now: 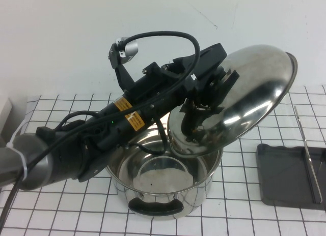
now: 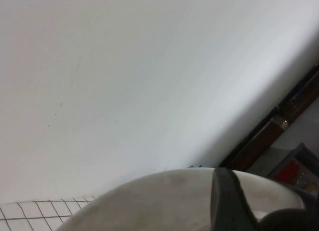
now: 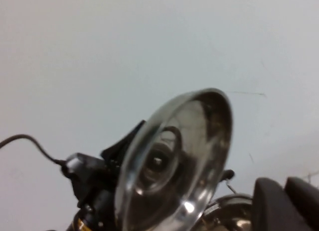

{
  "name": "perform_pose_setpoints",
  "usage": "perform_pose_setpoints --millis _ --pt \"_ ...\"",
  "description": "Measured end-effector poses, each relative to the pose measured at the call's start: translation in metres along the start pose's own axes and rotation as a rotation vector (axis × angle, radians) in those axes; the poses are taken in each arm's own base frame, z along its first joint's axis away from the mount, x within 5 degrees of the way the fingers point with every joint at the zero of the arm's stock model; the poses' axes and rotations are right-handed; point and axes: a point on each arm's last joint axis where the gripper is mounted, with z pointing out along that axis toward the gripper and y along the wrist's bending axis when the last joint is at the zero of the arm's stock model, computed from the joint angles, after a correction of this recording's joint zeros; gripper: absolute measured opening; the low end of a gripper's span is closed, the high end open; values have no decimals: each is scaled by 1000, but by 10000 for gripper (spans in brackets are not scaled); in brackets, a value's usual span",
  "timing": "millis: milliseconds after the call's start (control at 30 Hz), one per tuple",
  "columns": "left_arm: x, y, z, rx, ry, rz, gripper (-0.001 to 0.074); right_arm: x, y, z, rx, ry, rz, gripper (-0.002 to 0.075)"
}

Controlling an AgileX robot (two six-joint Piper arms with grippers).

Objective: Put pot lid on rack
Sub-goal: Hand over the pot lid

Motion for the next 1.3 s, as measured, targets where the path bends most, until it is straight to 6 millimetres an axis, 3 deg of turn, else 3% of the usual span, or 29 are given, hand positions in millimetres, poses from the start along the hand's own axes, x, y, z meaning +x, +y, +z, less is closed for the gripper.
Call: perform_pose_setpoints --millis 100,300,500,833,1033,1167,1300 --pt "0 0 0 0 0 -4 313 -11 15 10 -69 15 -105 121" --pt "0 0 0 0 0 -36 313 -27 30 49 -101 177 -149 459" --pt "0 0 0 -1 -2 -61 313 -40 39 104 -172 373 -83 532" --pt "-3 1 0 -10 -33 -84 313 -53 37 192 -322 588 46 537" --pt "-3 1 0 -12 -37 -84 313 -47 36 230 -360 657 85 524" --pt "-3 1 0 -8 -38 -55 313 -42 44 242 -407 676 41 384" --pt "-4 0 0 -3 -40 -7 313 -41 50 243 -427 674 35 144"
